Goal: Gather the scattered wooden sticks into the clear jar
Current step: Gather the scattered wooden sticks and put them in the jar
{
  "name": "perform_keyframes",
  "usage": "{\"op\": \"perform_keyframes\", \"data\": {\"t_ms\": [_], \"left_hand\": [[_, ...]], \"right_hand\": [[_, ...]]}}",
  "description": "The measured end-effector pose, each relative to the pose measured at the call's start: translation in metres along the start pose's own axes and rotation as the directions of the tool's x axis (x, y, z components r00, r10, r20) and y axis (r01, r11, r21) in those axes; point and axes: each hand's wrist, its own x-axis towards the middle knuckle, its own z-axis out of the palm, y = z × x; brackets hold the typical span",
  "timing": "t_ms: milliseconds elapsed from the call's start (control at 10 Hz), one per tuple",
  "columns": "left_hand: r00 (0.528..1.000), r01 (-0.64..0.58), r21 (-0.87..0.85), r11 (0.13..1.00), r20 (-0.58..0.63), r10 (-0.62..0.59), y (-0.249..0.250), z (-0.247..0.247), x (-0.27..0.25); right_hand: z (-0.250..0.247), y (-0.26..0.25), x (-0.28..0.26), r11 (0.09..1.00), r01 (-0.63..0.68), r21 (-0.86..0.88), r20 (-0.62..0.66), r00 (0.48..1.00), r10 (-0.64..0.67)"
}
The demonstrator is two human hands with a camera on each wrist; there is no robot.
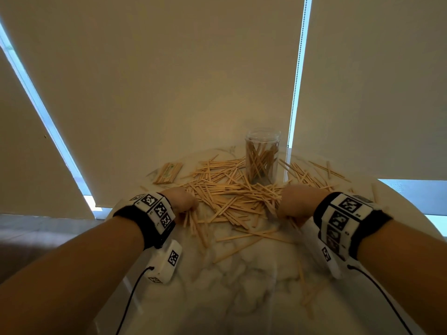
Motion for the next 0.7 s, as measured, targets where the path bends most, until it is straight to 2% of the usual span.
{"op": "perform_keyframes", "data": {"t_ms": [100, 200, 300, 400, 500, 600, 700], "left_hand": [[0.998, -0.035, -0.316, 0.948, -0.062, 0.017, -0.003, 0.006, 0.006], [0.995, 0.000, -0.568, 0.823, -0.080, -0.055, 0.005, 0.015, 0.003], [0.997, -0.051, -0.646, 0.762, -0.081, -0.002, 0.013, 0.020, -0.001], [0.988, -0.134, -0.672, 0.728, -0.147, 0.047, 0.025, 0.027, -0.002], [0.977, -0.197, -0.653, 0.731, -0.196, 0.089, 0.032, 0.036, 0.002], [0.967, -0.256, -0.625, 0.737, -0.175, 0.186, 0.038, 0.042, 0.000], [0.954, -0.294, -0.640, 0.710, -0.153, 0.257, 0.047, 0.048, -0.008]], "right_hand": [[-0.007, 0.005, -0.006, 0.995, -0.045, 0.089, -0.009, 0.999, 0.046], [-0.014, 0.011, -0.021, 0.979, -0.017, 0.204, -0.032, 0.999, 0.024], [-0.015, 0.014, -0.025, 0.962, 0.045, 0.270, -0.076, 0.997, -0.026], [-0.011, 0.012, -0.027, 0.900, 0.080, 0.429, -0.141, 0.990, -0.021], [-0.006, 0.005, -0.027, 0.836, 0.156, 0.527, -0.223, 0.974, -0.042], [-0.006, -0.012, -0.026, 0.776, 0.298, 0.556, -0.318, 0.939, -0.133], [-0.008, -0.036, -0.025, 0.753, 0.430, 0.498, -0.410, 0.882, -0.232]]}}
